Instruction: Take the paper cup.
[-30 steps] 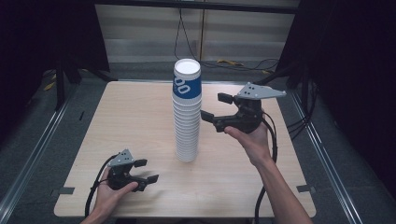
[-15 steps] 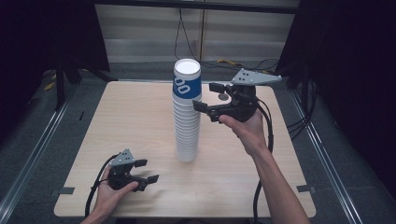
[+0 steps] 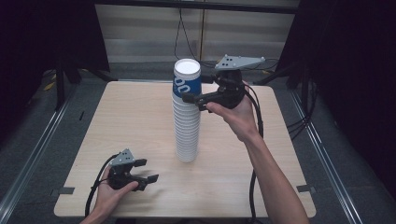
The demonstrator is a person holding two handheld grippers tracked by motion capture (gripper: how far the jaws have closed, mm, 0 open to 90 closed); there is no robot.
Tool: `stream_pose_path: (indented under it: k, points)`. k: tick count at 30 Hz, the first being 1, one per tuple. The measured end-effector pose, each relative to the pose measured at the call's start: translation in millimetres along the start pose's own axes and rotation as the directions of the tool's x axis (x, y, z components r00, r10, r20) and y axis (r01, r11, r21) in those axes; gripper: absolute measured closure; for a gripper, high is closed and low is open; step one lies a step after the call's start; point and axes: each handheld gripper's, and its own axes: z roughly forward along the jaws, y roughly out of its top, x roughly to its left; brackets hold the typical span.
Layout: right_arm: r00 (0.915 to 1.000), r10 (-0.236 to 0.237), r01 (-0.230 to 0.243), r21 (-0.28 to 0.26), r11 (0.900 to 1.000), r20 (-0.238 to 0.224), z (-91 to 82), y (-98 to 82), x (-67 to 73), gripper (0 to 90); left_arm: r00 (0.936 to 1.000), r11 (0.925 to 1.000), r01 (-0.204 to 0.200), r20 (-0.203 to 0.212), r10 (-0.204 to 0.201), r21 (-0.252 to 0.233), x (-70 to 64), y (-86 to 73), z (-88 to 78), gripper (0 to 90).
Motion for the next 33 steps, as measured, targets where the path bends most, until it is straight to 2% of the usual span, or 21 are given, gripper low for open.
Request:
stream_pose_path:
  k: [6, 9, 11, 19, 27, 33]
  points:
    - [0.9999, 0.003, -0.003, 0.032, 0.999, -0.015, 3.9, 8.9, -4.7, 16.6, 1.0, 1.0, 0.001, 0.0, -0.001, -0.003, -0.2, 0.2, 0.4, 18.0]
    - [0.9997, 0.001, 0.001, 0.079, 0.997, -0.023, 8.4, 13.3, -6.4, 16.7, 0.9999, 1.0, -0.006, -0.009, 0.006, 0.006, -0.2, 0.0, 0.8, 18.0]
    - [0.9998, -0.008, 0.01, 0.091, 0.996, -0.019, 10.4, 14.5, -6.3, 16.2, 1.0, 1.0, -0.005, -0.007, 0.005, 0.007, -0.1, 0.0, 1.0, 18.0]
    - [0.9992, 0.019, -0.017, 0.064, 0.998, -0.034, 12.7, 19.7, -12.0, 17.2, 0.9999, 0.9999, -0.005, -0.009, 0.005, 0.01, -0.1, -0.2, 2.4, 17.9]
    - [0.9983, 0.012, -0.009, 0.058, 0.998, -0.056, 14.5, 25.3, -12.2, 23.0, 0.9999, 0.9999, -0.008, -0.011, 0.008, 0.01, -0.9, 0.2, 1.3, 18.0]
    - [0.9988, -0.014, 0.017, 0.06, 0.998, -0.048, 14.8, 24.6, -10.0, 24.2, 0.9999, 1.0, -0.002, -0.014, 0.002, 0.01, -0.1, 0.0, 1.5, 17.9]
